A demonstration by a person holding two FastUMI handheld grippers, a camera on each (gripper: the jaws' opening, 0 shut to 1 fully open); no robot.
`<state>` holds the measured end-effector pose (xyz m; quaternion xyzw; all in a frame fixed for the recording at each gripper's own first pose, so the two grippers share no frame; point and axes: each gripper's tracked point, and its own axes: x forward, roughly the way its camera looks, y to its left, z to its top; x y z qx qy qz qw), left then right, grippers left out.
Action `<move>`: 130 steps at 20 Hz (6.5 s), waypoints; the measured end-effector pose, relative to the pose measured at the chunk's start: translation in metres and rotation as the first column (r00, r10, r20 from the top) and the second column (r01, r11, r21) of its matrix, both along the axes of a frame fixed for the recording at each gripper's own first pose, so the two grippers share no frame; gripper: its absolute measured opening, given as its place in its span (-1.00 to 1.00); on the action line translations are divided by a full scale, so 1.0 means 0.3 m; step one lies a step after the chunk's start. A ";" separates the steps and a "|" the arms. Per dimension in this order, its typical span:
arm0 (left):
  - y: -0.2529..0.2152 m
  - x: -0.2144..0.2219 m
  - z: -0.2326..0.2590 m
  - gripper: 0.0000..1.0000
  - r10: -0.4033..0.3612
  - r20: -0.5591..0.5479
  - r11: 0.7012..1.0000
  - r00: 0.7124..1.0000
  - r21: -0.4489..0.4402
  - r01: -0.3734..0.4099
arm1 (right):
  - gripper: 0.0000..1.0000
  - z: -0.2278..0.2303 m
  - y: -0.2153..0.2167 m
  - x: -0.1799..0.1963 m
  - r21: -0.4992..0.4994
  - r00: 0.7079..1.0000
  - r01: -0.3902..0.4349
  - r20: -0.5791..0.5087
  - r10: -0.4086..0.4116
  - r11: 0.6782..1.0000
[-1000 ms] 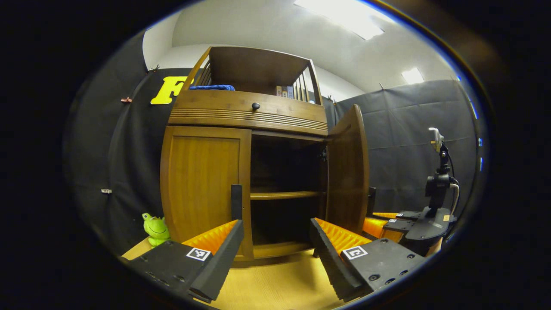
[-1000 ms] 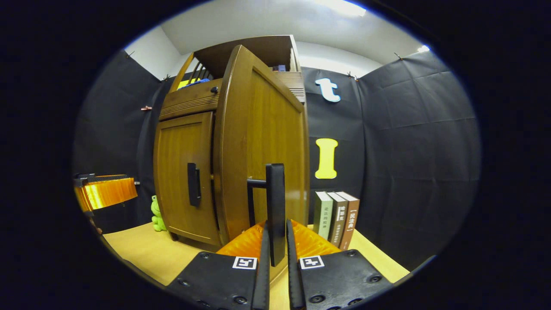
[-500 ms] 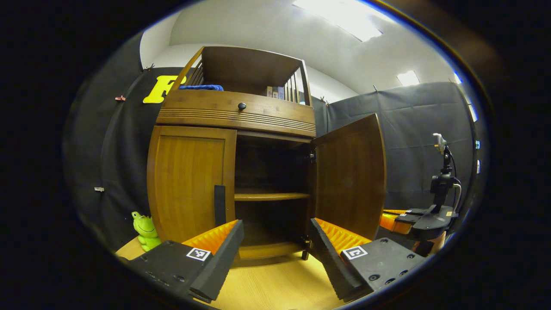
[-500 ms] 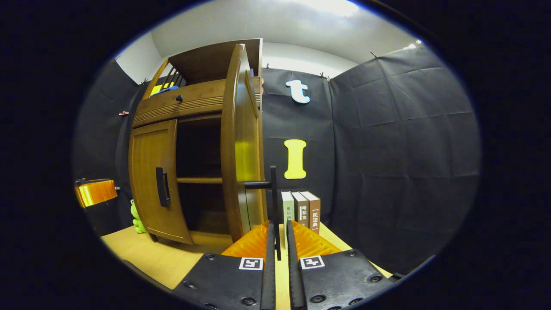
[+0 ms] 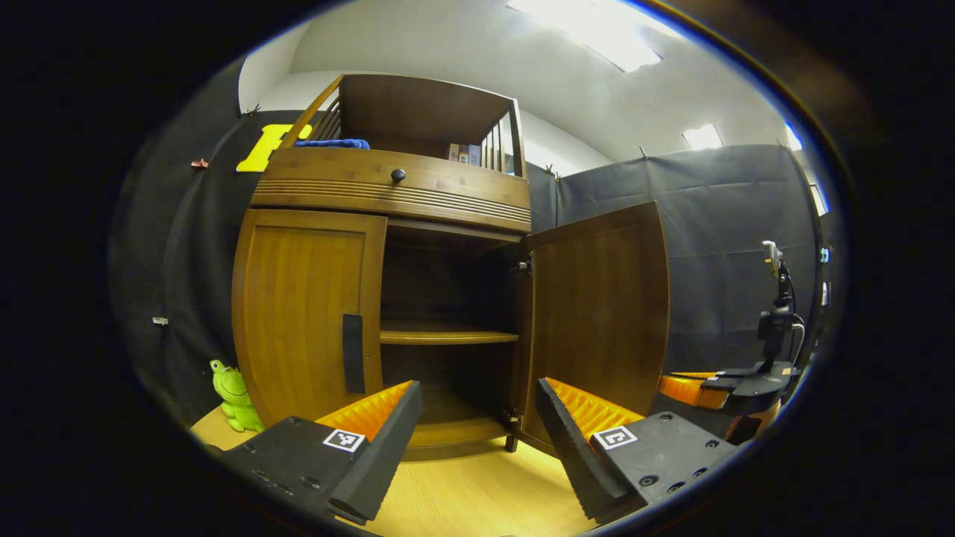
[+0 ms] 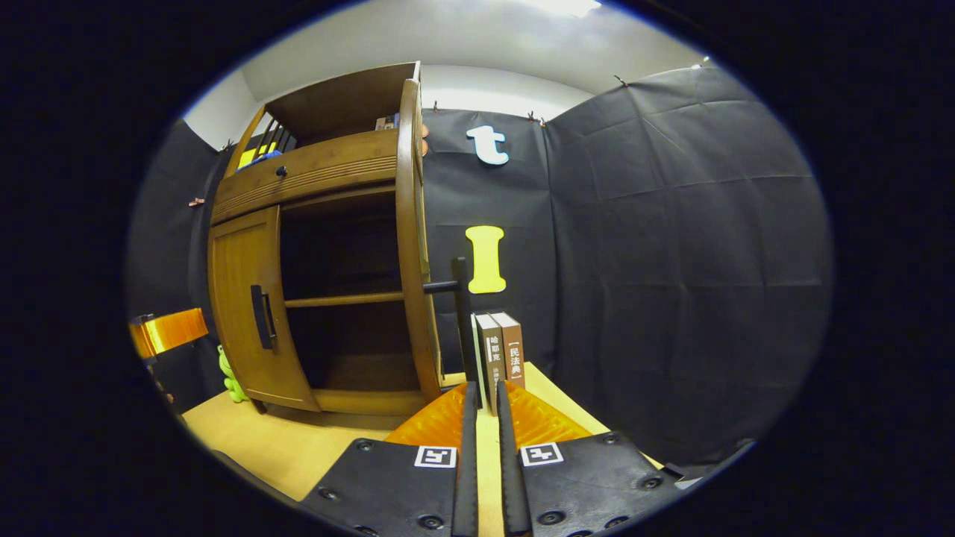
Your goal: Open the right door of the double-door shoe cabinet with the right hand, and open the left door with the left hand.
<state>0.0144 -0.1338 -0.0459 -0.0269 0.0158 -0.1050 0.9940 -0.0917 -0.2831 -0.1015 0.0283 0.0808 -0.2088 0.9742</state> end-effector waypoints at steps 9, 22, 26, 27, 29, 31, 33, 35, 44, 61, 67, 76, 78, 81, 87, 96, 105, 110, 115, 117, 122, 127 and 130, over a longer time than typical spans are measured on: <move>0.188 0.078 -0.024 0.90 0.129 0.065 0.989 0.990 0.066 -0.133 | -0.21 0.152 0.216 -0.066 -0.037 0.973 -0.168 0.155 0.172 0.985; 0.525 0.628 -0.196 0.70 0.314 0.090 0.941 0.945 0.107 -0.322 | 0.95 0.148 0.262 0.006 -0.215 0.946 -0.237 0.170 0.275 0.948; 0.560 0.713 -0.242 0.59 0.349 0.071 0.930 0.934 0.097 -0.355 | 0.90 0.162 0.279 0.016 -0.228 0.936 -0.253 0.187 0.297 0.940; 0.569 0.721 -0.248 0.58 0.353 0.072 0.929 0.933 0.092 -0.359 | 0.90 0.165 0.279 0.019 -0.235 0.936 -0.250 0.190 0.297 0.939; 0.554 0.729 -0.255 0.31 0.333 0.064 0.940 0.941 0.062 -0.336 | 0.94 0.172 0.274 0.022 -0.249 0.936 -0.240 0.196 0.291 0.938; 0.545 0.736 -0.260 -0.09 0.327 0.056 0.943 0.943 0.050 -0.330 | 0.94 0.176 0.263 0.020 -0.260 0.939 -0.227 0.197 0.282 0.938; 0.546 0.730 -0.258 -0.30 0.327 0.049 0.942 0.944 0.058 -0.329 | 0.95 0.177 0.261 0.012 -0.259 0.941 -0.219 0.198 0.273 0.941; 0.546 0.722 -0.260 -0.34 0.313 0.034 0.948 0.949 0.044 -0.314 | 0.90 0.177 0.265 0.011 -0.249 0.941 -0.220 0.200 0.272 0.943; 0.546 0.564 -0.239 -0.37 0.253 0.019 0.967 0.967 0.034 -0.254 | 0.94 0.185 0.370 -0.019 -0.247 0.930 -0.265 0.190 0.315 0.932; 0.665 0.207 -0.202 -0.37 0.235 0.015 0.971 0.972 0.049 -0.236 | 0.95 0.154 0.606 0.033 -0.198 0.890 -0.391 0.169 0.424 0.899; 0.747 0.093 -0.183 -0.39 0.263 0.015 0.962 0.965 0.075 -0.264 | 0.94 0.159 0.705 0.056 -0.178 0.863 -0.438 0.190 0.468 0.881; 0.885 -0.043 -0.166 -0.51 0.322 0.018 0.942 0.947 0.094 -0.322 | 0.99 0.146 0.841 0.083 -0.153 0.830 -0.501 0.192 0.523 0.852; 0.922 -0.066 -0.165 -0.55 0.347 0.021 0.931 0.938 0.112 -0.347 | 0.99 0.143 0.855 0.092 -0.150 0.830 -0.502 0.194 0.524 0.852; 0.972 -0.097 -0.160 -0.61 0.380 0.025 0.915 0.925 0.135 -0.379 | 0.94 0.135 0.869 0.106 -0.145 0.831 -0.502 0.191 0.522 0.853; 1.073 -0.150 -0.161 -0.77 0.433 0.024 0.892 0.901 0.135 -0.432 | 0.94 0.116 0.895 0.131 -0.131 0.829 -0.513 0.182 0.529 0.848; 1.136 -0.191 -0.148 -0.84 0.466 0.023 0.869 0.884 0.174 -0.463 | 0.94 0.116 0.935 0.157 -0.085 0.822 -0.531 0.193 0.536 0.843; 1.182 -0.281 -0.115 -0.84 0.479 0.015 0.868 0.878 0.139 -0.476 | 0.99 0.132 0.987 0.159 -0.085 0.807 -0.550 0.204 0.555 0.831; 1.030 -0.344 -0.030 -0.85 0.422 0.010 0.899 0.907 0.123 -0.420 | 0.95 0.134 0.951 0.156 -0.102 0.838 -0.509 0.167 0.519 0.855; 0.724 -0.326 0.063 -0.11 0.254 -0.005 0.964 0.967 0.087 -0.252 | 0.94 0.188 0.888 0.139 -0.092 0.890 -0.417 0.161 0.427 0.904; 0.633 -0.308 0.102 0.59 0.217 0.027 0.970 0.976 0.105 -0.219 | 0.95 0.201 0.862 0.127 -0.111 0.911 -0.376 0.136 0.389 0.920; 0.465 -0.269 0.113 0.94 0.152 0.000 0.984 0.988 0.091 -0.152 | 0.94 0.285 0.870 0.119 -0.174 0.921 -0.346 0.127 0.369 0.922; 0.483 -0.243 0.132 0.99 0.202 -0.012 0.978 0.979 0.054 -0.201 | 0.94 0.327 0.903 0.104 -0.187 0.908 -0.370 0.133 0.397 0.910; 0.513 -0.248 0.146 0.99 0.230 -0.010 0.972 0.973 0.047 -0.229 | 0.94 0.330 0.908 0.105 -0.180 0.909 -0.373 0.126 0.397 0.910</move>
